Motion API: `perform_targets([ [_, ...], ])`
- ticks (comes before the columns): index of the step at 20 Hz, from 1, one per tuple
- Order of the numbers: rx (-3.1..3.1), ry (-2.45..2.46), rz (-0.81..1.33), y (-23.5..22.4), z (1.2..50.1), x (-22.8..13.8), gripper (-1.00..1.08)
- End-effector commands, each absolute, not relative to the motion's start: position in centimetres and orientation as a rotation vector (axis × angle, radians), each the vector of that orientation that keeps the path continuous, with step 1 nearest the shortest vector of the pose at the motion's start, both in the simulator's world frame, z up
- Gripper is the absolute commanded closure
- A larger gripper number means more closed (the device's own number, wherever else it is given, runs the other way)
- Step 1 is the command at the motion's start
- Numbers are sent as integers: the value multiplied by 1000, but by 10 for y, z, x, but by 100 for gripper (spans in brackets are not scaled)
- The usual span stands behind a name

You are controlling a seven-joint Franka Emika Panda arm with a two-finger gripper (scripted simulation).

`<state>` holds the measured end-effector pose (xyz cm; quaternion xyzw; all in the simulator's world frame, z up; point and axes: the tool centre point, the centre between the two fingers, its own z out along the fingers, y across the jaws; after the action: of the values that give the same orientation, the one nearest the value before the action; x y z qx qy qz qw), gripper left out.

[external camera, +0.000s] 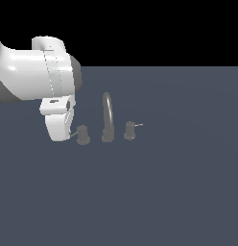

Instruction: Turn on the faucet by rotating a designated handle.

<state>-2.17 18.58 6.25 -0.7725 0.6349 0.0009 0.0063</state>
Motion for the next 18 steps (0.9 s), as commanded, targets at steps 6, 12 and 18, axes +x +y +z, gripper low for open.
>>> perform_targets([
  [6,-2410,2011,0,150,63,-32,108],
  [12,-2428,1978,7,151,63,-32,108],
  [18,-2410,2014,0,106,63,-18,108],
])
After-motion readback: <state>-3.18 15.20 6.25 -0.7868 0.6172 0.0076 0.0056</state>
